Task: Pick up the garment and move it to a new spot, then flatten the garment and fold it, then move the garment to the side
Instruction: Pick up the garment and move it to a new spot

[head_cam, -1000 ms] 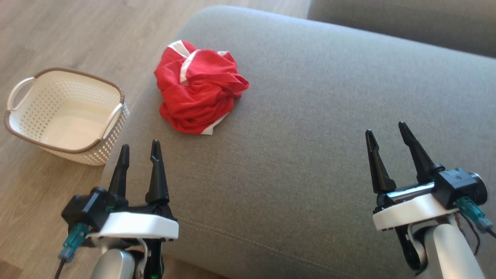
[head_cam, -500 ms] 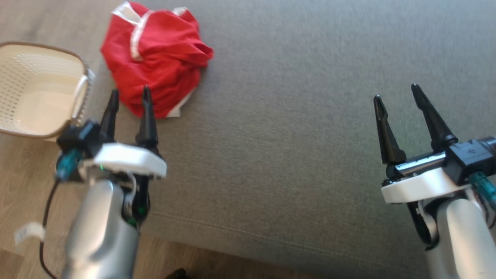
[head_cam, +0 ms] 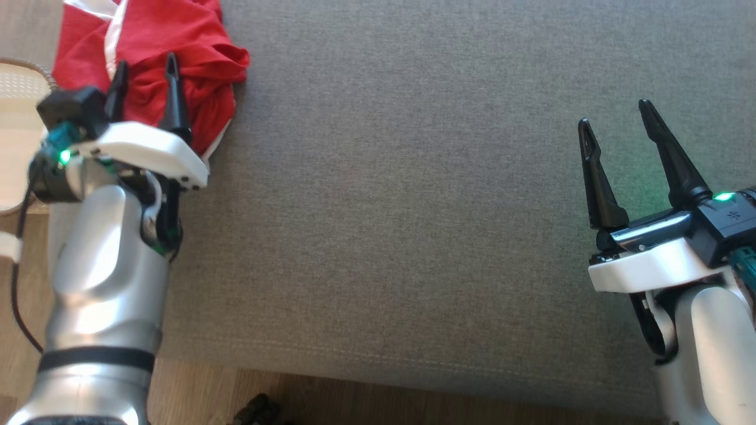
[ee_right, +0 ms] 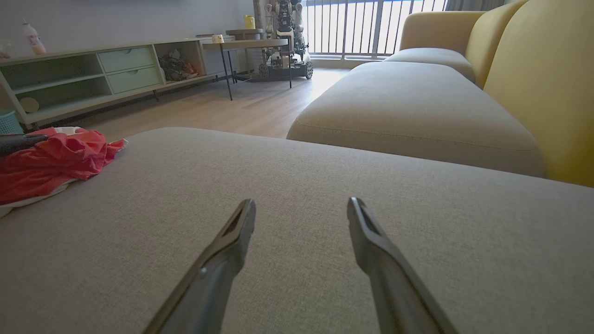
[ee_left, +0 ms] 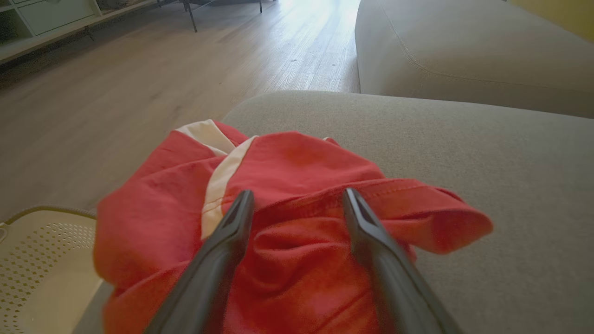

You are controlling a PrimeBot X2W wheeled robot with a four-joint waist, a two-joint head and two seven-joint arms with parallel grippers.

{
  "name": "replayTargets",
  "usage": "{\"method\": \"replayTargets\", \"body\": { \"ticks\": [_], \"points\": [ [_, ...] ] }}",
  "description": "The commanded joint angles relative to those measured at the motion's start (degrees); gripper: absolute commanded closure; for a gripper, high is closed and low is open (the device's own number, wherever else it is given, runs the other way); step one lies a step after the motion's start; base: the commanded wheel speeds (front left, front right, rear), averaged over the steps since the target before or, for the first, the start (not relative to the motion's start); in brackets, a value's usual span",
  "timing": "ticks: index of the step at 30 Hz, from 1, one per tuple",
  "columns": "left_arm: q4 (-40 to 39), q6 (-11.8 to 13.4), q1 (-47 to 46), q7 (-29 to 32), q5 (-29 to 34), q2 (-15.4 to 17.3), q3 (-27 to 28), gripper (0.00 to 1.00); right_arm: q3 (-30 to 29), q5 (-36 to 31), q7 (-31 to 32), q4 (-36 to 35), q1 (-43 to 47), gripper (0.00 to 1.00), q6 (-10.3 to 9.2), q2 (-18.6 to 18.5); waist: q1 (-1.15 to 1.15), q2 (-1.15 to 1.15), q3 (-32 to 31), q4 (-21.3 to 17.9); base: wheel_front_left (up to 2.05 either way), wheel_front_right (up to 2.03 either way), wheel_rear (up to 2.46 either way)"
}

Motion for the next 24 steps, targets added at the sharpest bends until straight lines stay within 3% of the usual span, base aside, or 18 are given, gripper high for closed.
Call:
{"method": "replayTargets", "body": {
  "ticks": [1,8,9,10,11,19,24],
  "points": [
    [0.12,-0.17,-2.44,0.49,0.56,3.27,1.59,0.0,1.21,-0.48,0.06,-2.29,-0.71,0.0,-0.02,-0.23,0.0,0.0,0.7,-0.61,0.0,0.0,0.0],
    [6.6,-0.29,-7.47,0.85,1.39,4.84,0.72,0.0,1.36,-0.73,-0.19,-2.2,-0.87,0.0,-0.02,-0.03,0.0,0.0,1.77,-1.17,0.0,0.0,0.0],
    [7.39,-0.32,-7.97,0.71,1.58,5.01,0.52,0.24,1.4,-0.77,-0.22,-2.12,-0.93,0.0,-0.02,0.0,0.0,0.0,1.91,-1.21,0.0,0.0,0.0],
    [8.02,-0.33,-8.43,0.49,1.64,5.12,0.46,0.76,1.48,-0.83,-0.23,-2.06,-1.01,0.0,-0.02,0.04,0.0,0.0,2.02,-1.26,0.0,0.0,0.0],
    [8.54,-0.36,-8.8,0.23,1.63,5.15,0.43,1.0,1.56,-0.9,-0.24,-2.0,-1.08,0.0,-0.02,0.08,0.0,0.0,2.08,-1.31,0.0,0.0,0.0],
    [9.32,-0.17,-10.11,-1.18,1.41,5.61,1.07,1.0,2.09,-0.83,-0.76,-0.47,-1.42,0.0,-0.02,0.53,0.0,0.0,0.57,-1.43,0.0,0.0,0.0],
    [3.78,0.86,-10.06,-1.36,0.97,6.76,3.5,1.0,2.41,-0.4,-1.62,1.11,-1.59,0.0,-0.02,1.04,0.0,0.0,-1.99,-1.75,0.0,0.0,0.0]
  ]
}}
